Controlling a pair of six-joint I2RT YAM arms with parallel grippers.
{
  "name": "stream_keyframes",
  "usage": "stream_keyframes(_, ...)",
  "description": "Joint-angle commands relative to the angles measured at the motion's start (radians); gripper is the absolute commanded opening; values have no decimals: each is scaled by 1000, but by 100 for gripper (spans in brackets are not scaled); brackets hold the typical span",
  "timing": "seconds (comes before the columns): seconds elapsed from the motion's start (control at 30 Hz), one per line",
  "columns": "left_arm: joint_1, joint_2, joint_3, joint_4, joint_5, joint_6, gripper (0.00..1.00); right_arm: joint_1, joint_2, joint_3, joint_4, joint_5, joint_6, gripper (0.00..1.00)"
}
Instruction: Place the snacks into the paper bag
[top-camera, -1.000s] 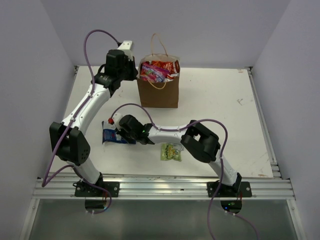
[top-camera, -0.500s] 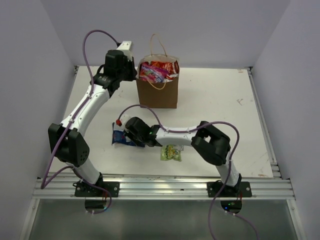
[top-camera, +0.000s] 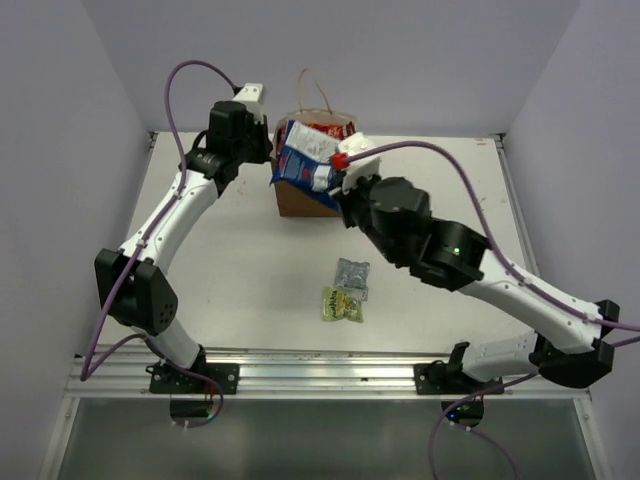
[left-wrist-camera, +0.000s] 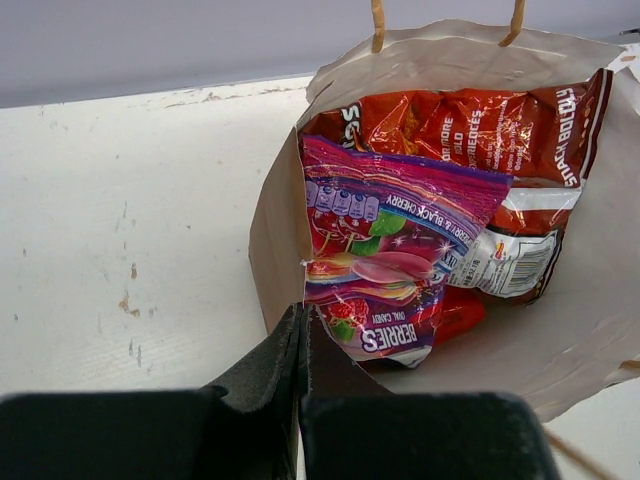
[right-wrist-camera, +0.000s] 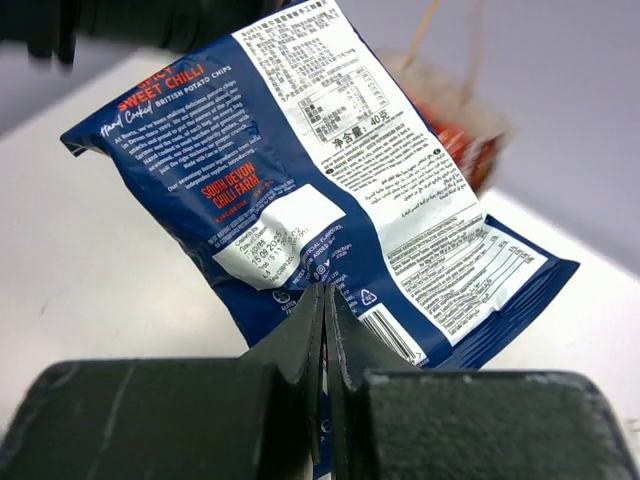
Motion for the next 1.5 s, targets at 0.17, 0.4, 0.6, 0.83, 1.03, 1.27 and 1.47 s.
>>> stream_keyframes(0.17,15,-53,1,76,10,-3,0,-176,72,199,172,23,-244,0)
stream_keyframes(0.4,17,-50,-1,72,-2,1,0,-372,365,359,346,-172,-280,0)
stream_keyframes(0.6,15,-41,-1,72,-5,6,0,-453,594,505,302,-287,-232,0)
stream_keyframes(0.83,18,-39,-1,73,-4,7,0,-482,680,542,179,-319,-264,0)
stream_keyframes(1.03,20,-48,-1,76,0,7,0,-491,659,588,-2,-405,-279,0)
stream_keyframes(1.27,23,-57,-7,81,7,4,0,-499,705,769,-243,-548,-315,0)
stream_keyframes(1.47,25,-68,-8,83,7,7,0,-511,748,815,-412,-615,-322,0)
